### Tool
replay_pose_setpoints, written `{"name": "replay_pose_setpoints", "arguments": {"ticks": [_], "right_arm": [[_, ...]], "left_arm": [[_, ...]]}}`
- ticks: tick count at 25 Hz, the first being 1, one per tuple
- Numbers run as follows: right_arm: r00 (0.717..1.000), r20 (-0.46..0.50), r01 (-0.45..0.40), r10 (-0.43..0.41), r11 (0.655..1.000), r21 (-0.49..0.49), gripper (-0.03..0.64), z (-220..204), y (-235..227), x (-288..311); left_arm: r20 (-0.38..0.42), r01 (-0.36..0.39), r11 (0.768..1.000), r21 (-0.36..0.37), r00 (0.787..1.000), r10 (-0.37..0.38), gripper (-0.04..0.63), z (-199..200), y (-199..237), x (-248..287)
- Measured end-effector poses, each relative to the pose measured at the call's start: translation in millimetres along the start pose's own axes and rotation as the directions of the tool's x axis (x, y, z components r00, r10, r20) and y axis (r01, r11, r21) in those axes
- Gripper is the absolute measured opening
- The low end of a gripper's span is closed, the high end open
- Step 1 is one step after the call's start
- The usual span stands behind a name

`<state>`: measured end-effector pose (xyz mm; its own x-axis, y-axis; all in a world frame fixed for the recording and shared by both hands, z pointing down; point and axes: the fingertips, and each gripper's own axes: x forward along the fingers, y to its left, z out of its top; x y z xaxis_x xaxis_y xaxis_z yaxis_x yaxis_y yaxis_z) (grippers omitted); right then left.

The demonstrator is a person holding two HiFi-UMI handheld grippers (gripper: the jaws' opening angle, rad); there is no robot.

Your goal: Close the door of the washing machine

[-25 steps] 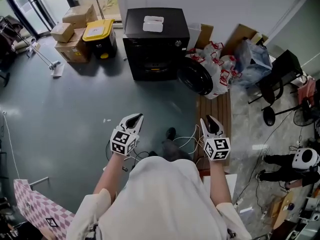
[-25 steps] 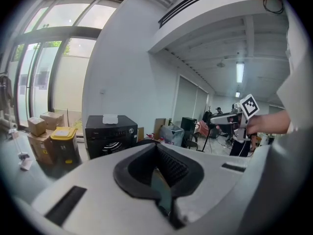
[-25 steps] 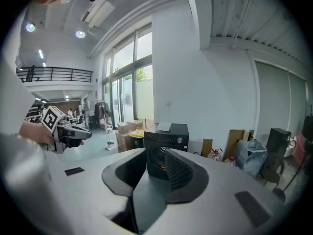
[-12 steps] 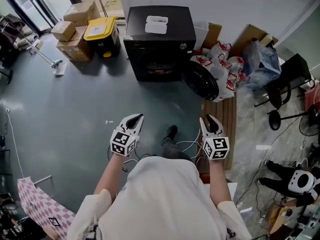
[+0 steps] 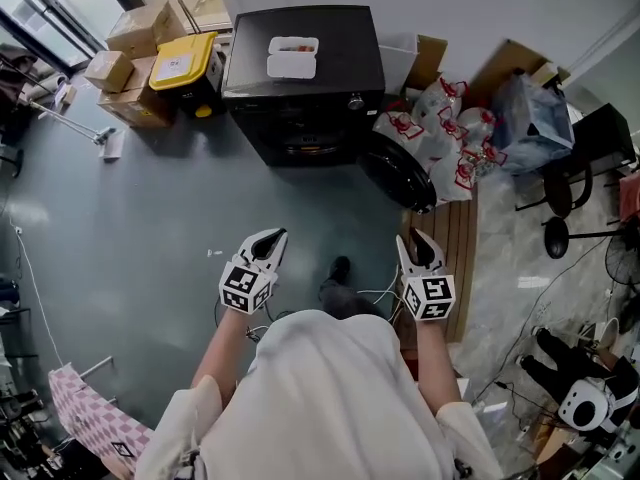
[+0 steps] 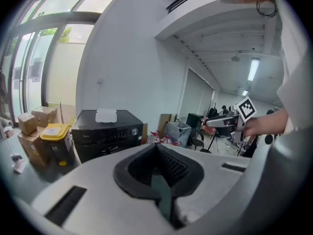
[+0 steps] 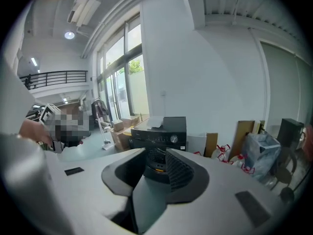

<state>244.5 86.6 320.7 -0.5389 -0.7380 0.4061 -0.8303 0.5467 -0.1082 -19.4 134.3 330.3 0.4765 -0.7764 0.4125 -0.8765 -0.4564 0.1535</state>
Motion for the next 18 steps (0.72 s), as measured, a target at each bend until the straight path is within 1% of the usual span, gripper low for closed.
{"name": "replay_pose_setpoints", "arguments": {"ticks": [5, 11, 14, 18], "right_arm": [[1.000, -0.031, -0.003, 0.003, 1.000, 0.015, 0.141, -5, -49, 36], [0.997, -0.071, 0.011, -0.008, 0.999, 0.045, 0.146, -18, -88, 68], [0.995, -0.093, 0.033, -0.027, 0.997, 0.066, 0.146, -27, -104, 81], [0.991, -0.123, 0.069, -0.058, 0.994, 0.081, 0.152, -43, -120, 94]], "left_arm": [[-0.020, 0.007, 1.000, 0.010, 1.000, -0.006, 0.009, 20, 8, 65], [-0.064, 0.058, 0.997, 0.041, 0.996, -0.055, 0.009, 38, 9, 126], [-0.089, 0.093, 0.995, 0.045, 0.992, -0.089, 0.009, 39, 13, 155], [-0.126, 0.150, 0.987, 0.054, 0.982, -0.142, 0.009, 28, 14, 192]]}}
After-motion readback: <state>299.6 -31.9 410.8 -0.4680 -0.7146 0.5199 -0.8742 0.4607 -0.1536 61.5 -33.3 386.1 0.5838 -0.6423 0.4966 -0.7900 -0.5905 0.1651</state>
